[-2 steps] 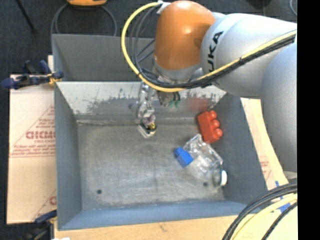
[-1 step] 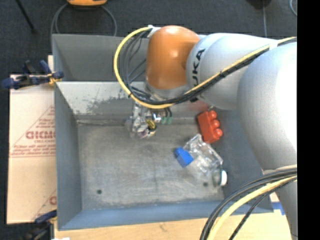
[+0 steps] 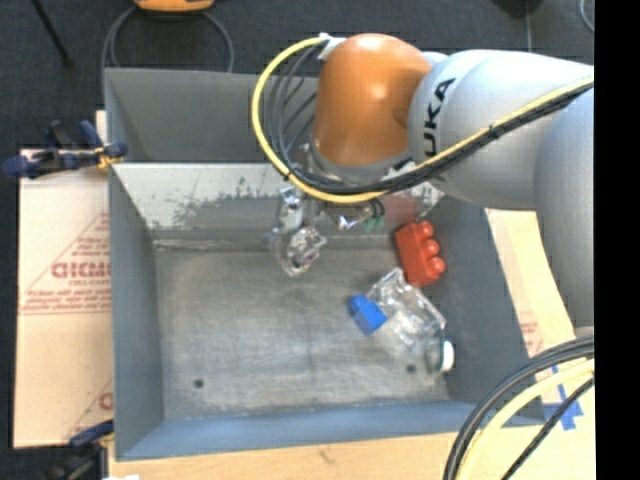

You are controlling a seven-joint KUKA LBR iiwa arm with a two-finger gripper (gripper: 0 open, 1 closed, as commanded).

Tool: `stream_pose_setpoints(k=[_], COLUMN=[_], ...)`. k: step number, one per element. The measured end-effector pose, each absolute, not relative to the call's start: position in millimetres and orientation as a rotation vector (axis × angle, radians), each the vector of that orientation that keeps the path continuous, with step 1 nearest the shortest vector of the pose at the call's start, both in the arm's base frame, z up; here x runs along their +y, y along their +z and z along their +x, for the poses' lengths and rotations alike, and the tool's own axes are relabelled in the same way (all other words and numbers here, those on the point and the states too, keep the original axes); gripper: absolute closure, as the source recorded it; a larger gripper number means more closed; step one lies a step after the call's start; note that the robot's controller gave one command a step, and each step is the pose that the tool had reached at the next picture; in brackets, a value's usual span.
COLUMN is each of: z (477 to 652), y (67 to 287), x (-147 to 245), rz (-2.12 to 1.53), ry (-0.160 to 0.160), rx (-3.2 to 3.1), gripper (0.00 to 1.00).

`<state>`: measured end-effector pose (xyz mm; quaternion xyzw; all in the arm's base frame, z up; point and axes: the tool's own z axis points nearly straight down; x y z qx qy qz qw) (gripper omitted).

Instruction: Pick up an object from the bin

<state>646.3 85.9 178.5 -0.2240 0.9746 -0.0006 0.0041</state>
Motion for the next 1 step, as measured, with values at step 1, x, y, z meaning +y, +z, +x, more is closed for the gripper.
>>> stream_pose_setpoints(k=[1], z=[639.5], y=[230.7], x=[95.4], rz=[-1.478], ry=[-0.003], rx=[2.763], gripper=[1.0])
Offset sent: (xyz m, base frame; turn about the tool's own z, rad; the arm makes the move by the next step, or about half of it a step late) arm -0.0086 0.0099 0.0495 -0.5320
